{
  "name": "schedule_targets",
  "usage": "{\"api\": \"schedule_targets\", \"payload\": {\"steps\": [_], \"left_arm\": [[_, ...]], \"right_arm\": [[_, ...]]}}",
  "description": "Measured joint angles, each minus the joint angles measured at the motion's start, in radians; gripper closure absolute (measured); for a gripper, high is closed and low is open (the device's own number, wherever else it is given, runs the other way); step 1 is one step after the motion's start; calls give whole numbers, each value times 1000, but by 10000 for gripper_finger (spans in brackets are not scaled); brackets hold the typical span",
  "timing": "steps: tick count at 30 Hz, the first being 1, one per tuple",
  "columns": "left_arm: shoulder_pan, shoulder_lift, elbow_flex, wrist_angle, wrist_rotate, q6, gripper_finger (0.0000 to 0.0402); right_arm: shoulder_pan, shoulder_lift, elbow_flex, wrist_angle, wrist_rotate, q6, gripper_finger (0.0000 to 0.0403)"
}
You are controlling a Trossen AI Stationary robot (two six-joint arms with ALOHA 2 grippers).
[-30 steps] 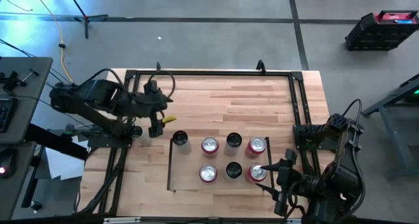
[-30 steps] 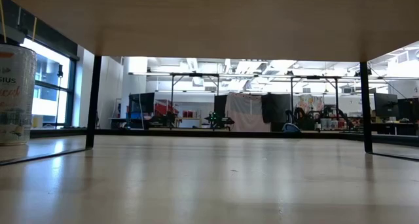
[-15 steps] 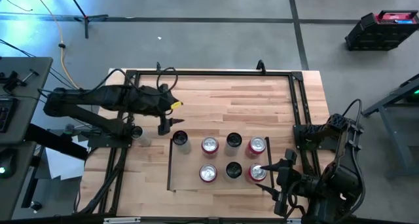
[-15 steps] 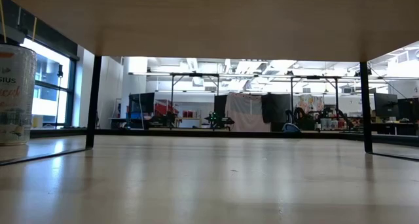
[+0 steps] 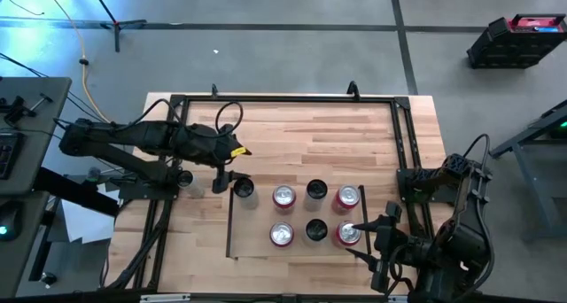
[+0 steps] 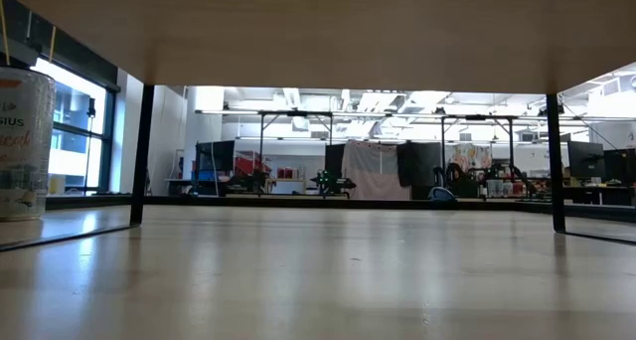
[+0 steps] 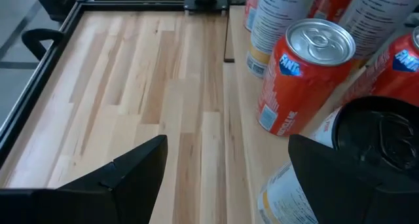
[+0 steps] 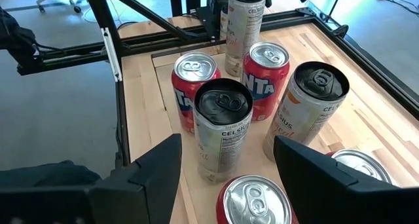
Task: Place canned beverage on shelf
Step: Put the top white yellow soda can on the shelf
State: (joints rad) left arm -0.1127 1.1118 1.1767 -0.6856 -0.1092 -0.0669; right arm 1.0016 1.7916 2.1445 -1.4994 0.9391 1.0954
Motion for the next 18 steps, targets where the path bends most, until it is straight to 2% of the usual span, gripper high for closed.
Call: {"api": "schedule_targets", "payload": {"steps": [18], "left_arm": [[0,0,0,4,18,-10,92]], "right_arm": [[-5,0,0,-5,29,-4,174]]}}
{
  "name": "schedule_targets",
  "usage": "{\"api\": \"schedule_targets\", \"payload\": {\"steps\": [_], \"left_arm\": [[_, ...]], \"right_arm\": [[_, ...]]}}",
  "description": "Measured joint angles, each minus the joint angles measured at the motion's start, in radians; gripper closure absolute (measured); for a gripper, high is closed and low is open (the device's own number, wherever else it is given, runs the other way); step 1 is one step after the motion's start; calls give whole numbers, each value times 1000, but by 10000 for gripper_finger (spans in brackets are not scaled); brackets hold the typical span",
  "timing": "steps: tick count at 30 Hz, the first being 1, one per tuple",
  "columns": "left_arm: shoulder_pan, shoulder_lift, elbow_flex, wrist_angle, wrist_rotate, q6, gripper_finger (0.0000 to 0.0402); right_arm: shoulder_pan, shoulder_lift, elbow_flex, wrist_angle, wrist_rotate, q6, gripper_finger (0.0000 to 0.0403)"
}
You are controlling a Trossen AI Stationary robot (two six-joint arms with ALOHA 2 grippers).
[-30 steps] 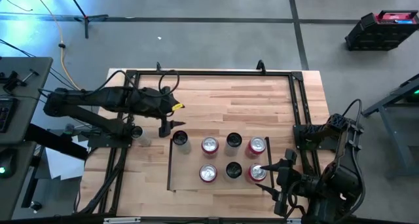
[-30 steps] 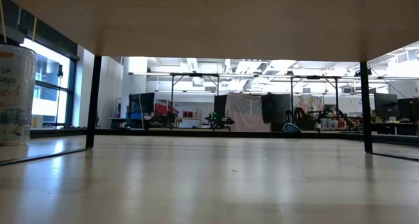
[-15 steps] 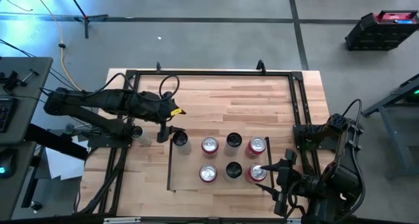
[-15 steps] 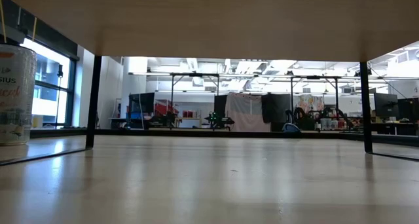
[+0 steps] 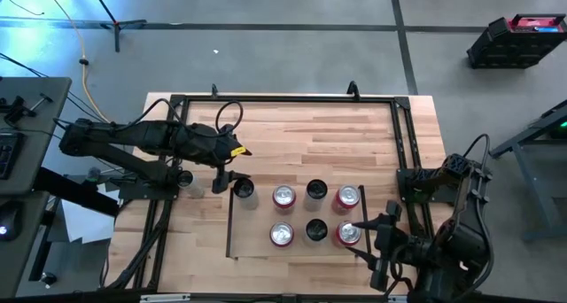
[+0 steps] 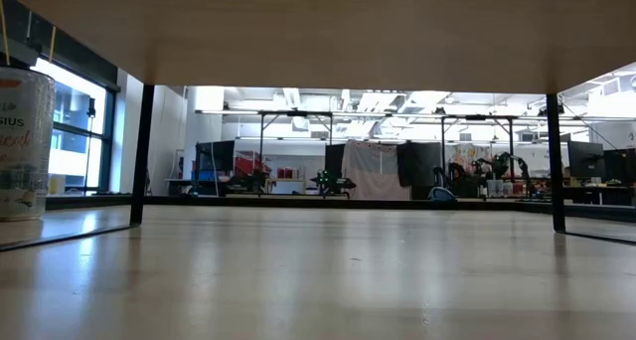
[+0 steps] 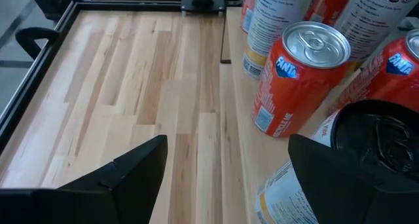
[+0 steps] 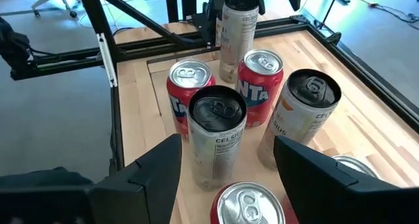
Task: Place canned beverage on shelf
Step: Put the top white yellow soda can on the shelf
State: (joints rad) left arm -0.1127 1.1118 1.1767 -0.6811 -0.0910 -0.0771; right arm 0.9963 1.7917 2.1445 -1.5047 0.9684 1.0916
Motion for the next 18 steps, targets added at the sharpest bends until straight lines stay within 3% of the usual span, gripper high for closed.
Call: {"api": "schedule_targets", "payload": {"steps": [18], "left_arm": [[1,0,0,16,9,2,92]], "right_arm": [[-17,0,0,-5,-6,0,174]]}}
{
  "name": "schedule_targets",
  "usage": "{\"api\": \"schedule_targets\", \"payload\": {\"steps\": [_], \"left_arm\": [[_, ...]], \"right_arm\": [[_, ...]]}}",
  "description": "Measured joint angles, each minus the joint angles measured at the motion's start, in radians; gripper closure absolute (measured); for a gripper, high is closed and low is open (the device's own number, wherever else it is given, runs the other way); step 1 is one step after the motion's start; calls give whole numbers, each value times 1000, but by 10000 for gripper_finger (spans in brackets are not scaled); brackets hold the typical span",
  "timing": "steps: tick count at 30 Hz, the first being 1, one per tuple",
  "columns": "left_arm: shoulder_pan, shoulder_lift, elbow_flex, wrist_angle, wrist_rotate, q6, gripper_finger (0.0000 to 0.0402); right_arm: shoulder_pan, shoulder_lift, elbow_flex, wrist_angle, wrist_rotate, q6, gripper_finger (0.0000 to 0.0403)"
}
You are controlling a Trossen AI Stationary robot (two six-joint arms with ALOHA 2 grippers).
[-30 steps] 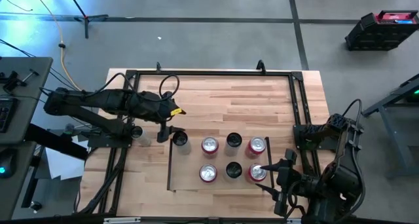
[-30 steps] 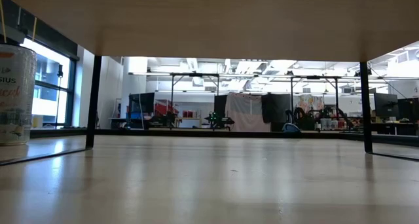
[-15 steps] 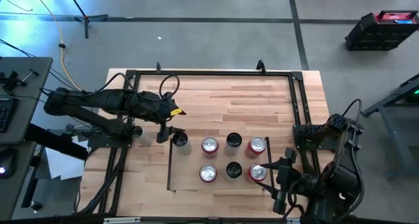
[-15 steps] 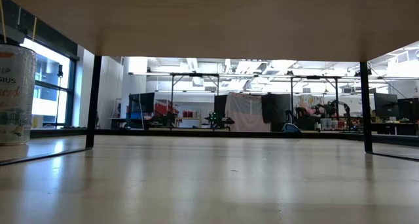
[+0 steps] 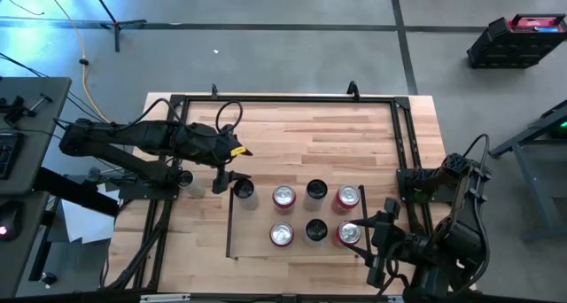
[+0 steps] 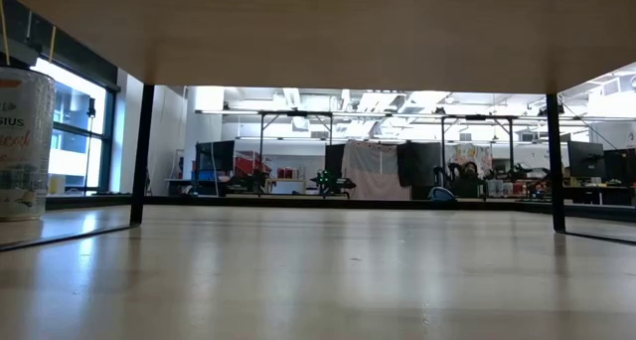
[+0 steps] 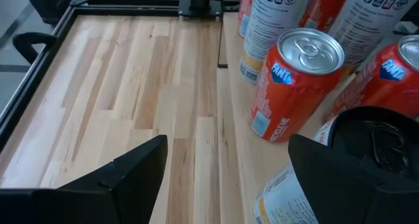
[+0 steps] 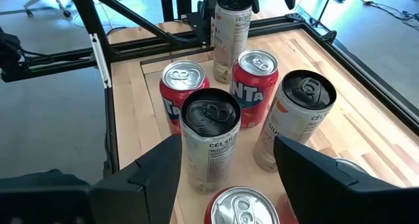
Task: Place canned beverage on shelf
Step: Put the top white yellow soda can on the shelf, then put the white yellow soda can on the shelf aligned with the white yellow soda can
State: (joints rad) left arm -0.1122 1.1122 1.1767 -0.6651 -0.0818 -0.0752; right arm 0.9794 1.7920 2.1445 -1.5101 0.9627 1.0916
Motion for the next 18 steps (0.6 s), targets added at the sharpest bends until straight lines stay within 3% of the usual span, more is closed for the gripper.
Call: {"api": "schedule_targets", "payload": {"steps": [18], "left_arm": [[9,-2,26,3,13,21,92]], "right_arm": [[-6,0,0,3,23,-49,174]]}}
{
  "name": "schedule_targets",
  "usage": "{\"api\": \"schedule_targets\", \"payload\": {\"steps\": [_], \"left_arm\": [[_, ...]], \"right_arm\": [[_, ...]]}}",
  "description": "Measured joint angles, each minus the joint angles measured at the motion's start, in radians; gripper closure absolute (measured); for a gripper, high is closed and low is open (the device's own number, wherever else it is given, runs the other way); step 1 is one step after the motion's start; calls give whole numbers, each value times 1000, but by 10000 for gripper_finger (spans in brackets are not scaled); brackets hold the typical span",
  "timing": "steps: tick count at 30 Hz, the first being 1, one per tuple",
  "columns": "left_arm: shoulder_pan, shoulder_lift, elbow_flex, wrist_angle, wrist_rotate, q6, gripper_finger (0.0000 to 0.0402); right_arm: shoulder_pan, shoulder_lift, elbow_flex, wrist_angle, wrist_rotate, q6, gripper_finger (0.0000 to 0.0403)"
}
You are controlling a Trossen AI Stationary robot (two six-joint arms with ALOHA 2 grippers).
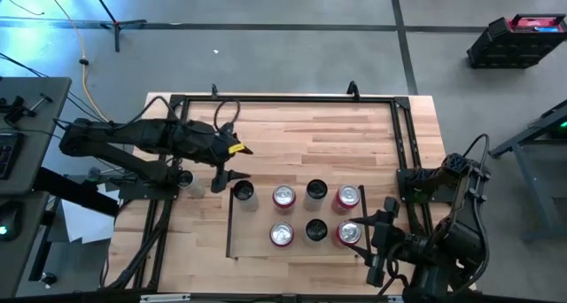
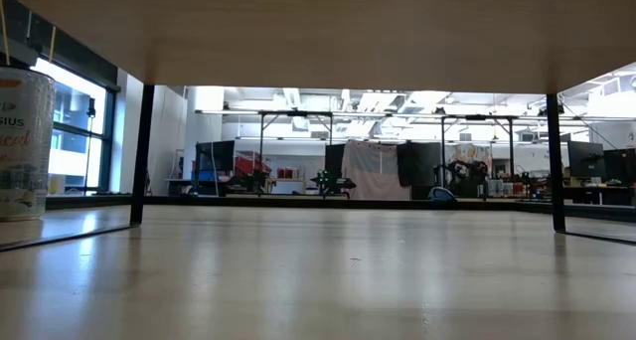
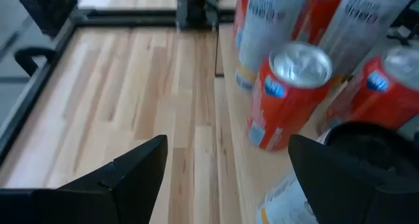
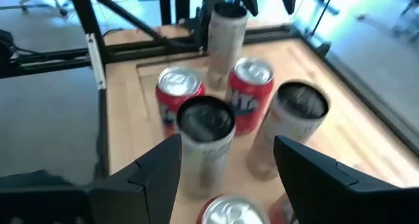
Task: Place canned beverage on shelf
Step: Put the white yellow soda can on the shelf aligned with the white yellow soda can
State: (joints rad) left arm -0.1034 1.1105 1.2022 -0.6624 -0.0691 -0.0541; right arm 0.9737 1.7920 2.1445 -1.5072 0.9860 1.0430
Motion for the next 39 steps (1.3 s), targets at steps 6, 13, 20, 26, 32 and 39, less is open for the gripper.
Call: {"api": "schedule_targets", "payload": {"steps": [6,13,20,26,32,39], "left_arm": [[18,-38,102,-56,-31,17,92],[27,-130,138,-145,-214,-43,92],[26,-216,137,-263,-192,-125,92],[10,-246,137,-260,-96,-126,92],[-26,-260,137,-254,33,-100,92],[-92,-260,137,-246,70,-87,92]], "right_arm": [[-24,-12,0,11,99,-83,174],[-20,-76,55,38,371,-235,174],[-9,-105,60,-63,418,-222,174],[-3,-103,8,-63,421,-209,174],[-3,-103,-54,-64,422,-147,174],[-2,-103,-122,-64,409,-100,174]]}}
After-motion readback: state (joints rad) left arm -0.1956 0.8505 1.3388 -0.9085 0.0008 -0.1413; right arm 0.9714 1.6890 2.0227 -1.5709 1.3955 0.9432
